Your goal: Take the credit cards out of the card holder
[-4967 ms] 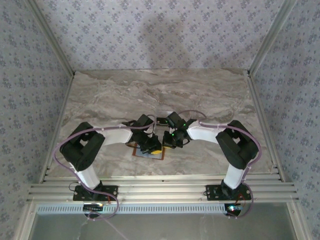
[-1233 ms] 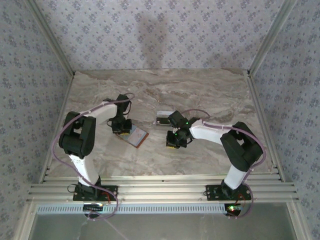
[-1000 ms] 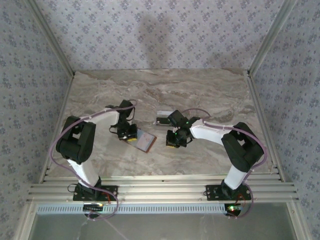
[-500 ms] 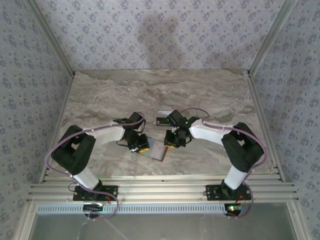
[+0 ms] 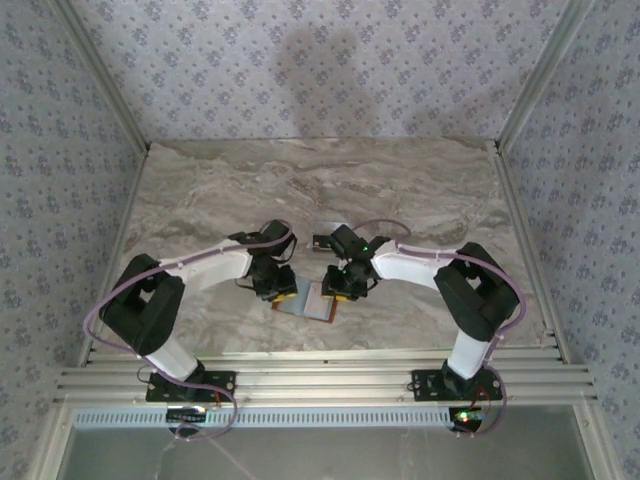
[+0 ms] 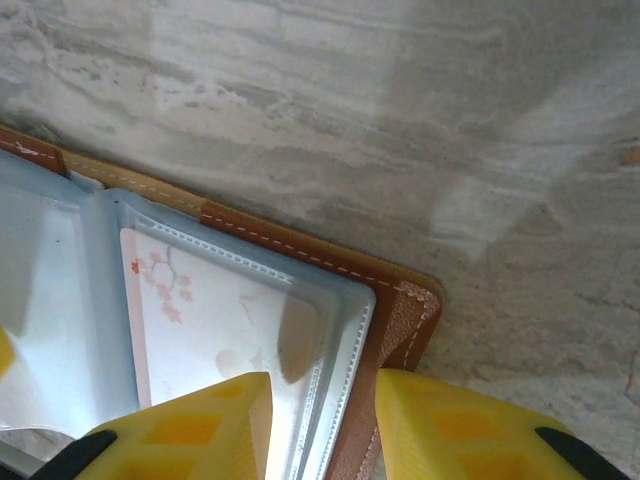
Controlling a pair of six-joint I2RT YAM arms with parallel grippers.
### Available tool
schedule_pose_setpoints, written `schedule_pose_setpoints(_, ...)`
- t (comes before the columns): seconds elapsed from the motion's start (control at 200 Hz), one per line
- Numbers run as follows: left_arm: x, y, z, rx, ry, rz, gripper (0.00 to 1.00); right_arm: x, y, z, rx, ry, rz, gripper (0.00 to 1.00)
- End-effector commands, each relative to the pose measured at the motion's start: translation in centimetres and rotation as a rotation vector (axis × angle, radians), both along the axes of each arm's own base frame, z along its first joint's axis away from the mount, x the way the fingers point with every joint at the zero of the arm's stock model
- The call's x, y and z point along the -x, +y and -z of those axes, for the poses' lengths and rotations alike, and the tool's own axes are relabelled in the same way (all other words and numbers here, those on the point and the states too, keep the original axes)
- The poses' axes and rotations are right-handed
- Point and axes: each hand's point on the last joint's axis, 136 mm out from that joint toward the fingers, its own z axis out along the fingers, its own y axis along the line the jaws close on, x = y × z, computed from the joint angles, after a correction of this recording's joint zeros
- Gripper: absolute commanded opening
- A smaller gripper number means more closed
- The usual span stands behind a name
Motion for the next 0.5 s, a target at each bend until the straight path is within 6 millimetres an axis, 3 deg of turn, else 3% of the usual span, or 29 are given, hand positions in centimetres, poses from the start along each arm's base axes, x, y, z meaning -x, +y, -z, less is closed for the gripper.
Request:
schedule_pose_setpoints(0.0, 0.0, 3.1, -1.6, -0.132, -0.033, 0.054, 0.26, -0.3, -0.7, 1.0, 0.084, -0.015, -0.020, 0.33)
schedule_pose_setpoints(0.14, -0.6, 1.5, -3.7, -0.053, -0.075, 0.121, 0.27, -0.4, -2.1, 1.4, 0.157, -0.029, -0.025, 0.28)
schedule_pose_setpoints(0.355, -0.9, -5.6, -6.1, 0.229, -0.078, 0.220, 0.23, -0.4, -3.3, 1.1, 0.181, -0.029, -0.022, 0.27)
schedule_pose_setpoints(0.495, -1.0, -9.2, -5.4, 0.353, -0.038, 0.232, 0.19, -1.1, -3.2, 0.8, 0.177, -0.050, -0.036, 0.27)
